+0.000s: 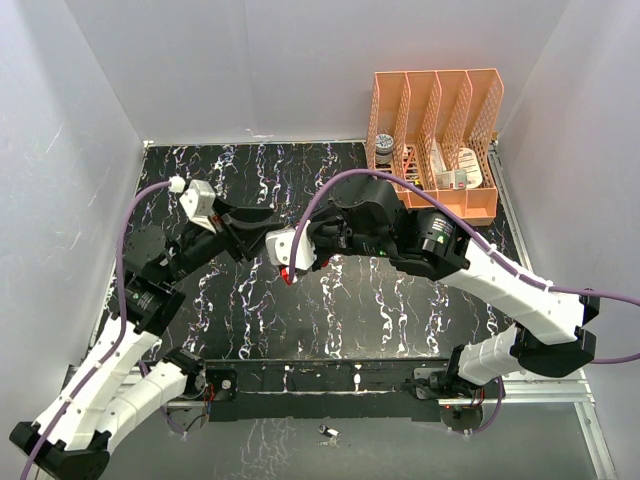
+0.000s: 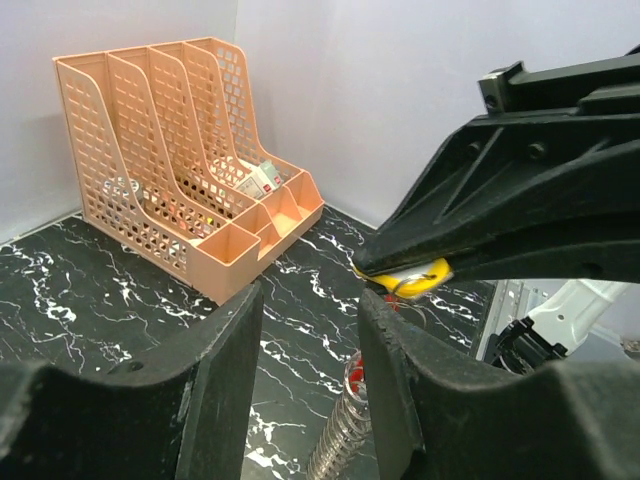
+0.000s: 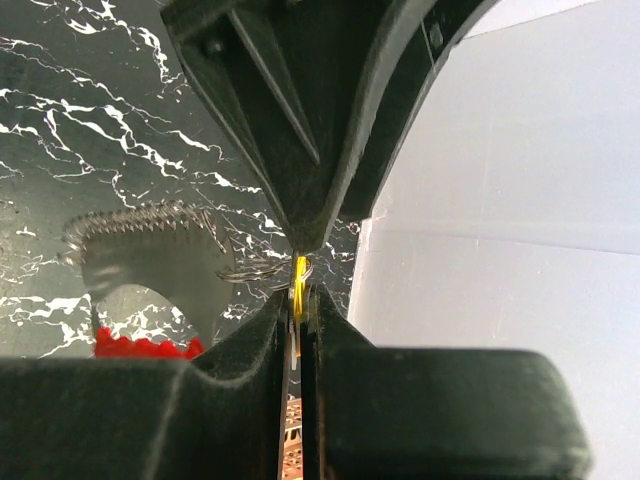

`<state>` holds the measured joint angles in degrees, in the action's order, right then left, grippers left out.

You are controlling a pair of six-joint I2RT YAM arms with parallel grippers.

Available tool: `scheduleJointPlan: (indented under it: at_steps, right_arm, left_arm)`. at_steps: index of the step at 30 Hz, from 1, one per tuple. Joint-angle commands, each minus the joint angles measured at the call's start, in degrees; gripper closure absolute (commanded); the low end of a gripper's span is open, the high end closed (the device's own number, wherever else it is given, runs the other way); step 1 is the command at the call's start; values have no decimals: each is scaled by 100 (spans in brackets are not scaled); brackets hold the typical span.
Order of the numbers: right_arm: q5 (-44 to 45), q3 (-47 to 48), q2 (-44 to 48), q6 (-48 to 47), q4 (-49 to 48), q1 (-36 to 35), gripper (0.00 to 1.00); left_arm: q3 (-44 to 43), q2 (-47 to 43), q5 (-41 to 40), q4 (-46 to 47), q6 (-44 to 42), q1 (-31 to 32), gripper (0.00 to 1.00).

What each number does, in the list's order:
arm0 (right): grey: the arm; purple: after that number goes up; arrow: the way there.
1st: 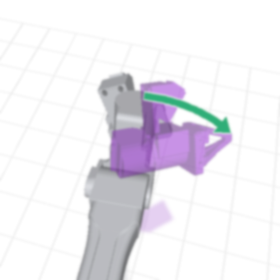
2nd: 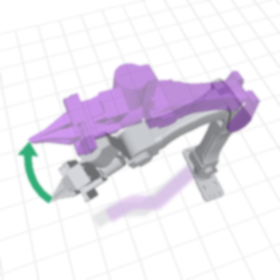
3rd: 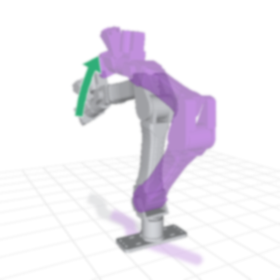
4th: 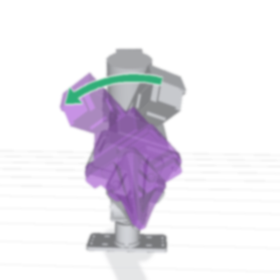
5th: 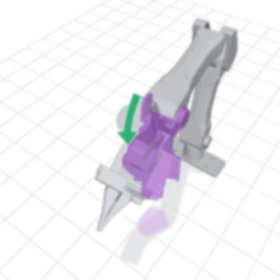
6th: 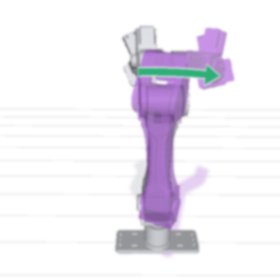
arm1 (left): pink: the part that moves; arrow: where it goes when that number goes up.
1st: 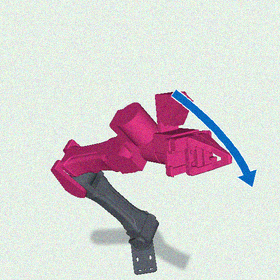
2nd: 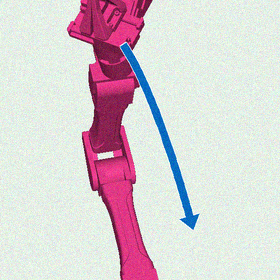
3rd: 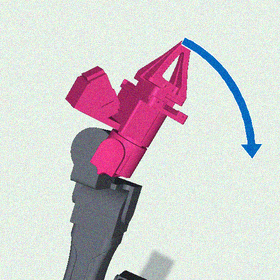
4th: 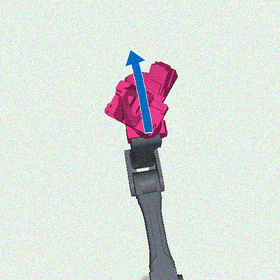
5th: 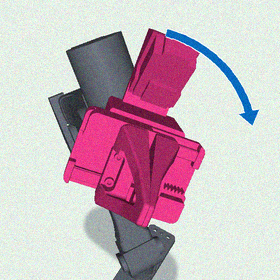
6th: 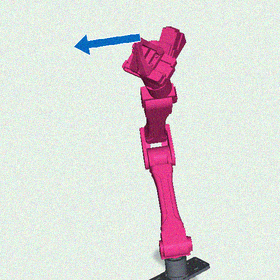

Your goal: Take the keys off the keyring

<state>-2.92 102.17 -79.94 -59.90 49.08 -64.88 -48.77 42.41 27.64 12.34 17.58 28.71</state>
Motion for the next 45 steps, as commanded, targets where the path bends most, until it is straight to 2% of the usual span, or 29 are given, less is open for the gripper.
scheduleJointPlan:
  at_steps: [1,5,12,16,19,21,27,34,45]
  right_arm:
    - [77,15,260,-132,-491,-24,100]
    - [118,-2,252,-111,-512,-24,100]
    - [139,-12,258,-100,-539,-24,100]
    - [119,-77,306,-83,-602,-24,100]
    - [100,-88,321,-81,-619,-24,100]
    - [101,-83,321,-75,-615,-24,100]
    - [94,-79,304,-79,-593,-24,100]
    - [103,-128,343,-73,-656,-24,100]
    - [35,-127,439,-38,-663,-24,100]
  left_arm:
    - [-27,-408,-99,-274,-87,-14,59]
    - [172,-548,-177,-299,-213,-20,61]
    - [665,-694,140,455,-279,-14,65]
    - [1193,-869,189,1308,-318,-14,70]
    - [1590,-964,119,2130,-145,-16,71]
    - [1662,-938,6,2343,-42,-14,71]
    - [1688,-985,-118,2697,117,-16,71]
    - [1349,-1182,-36,2188,-121,-15,70]
    - [1444,-720,162,2918,61,-15,71]
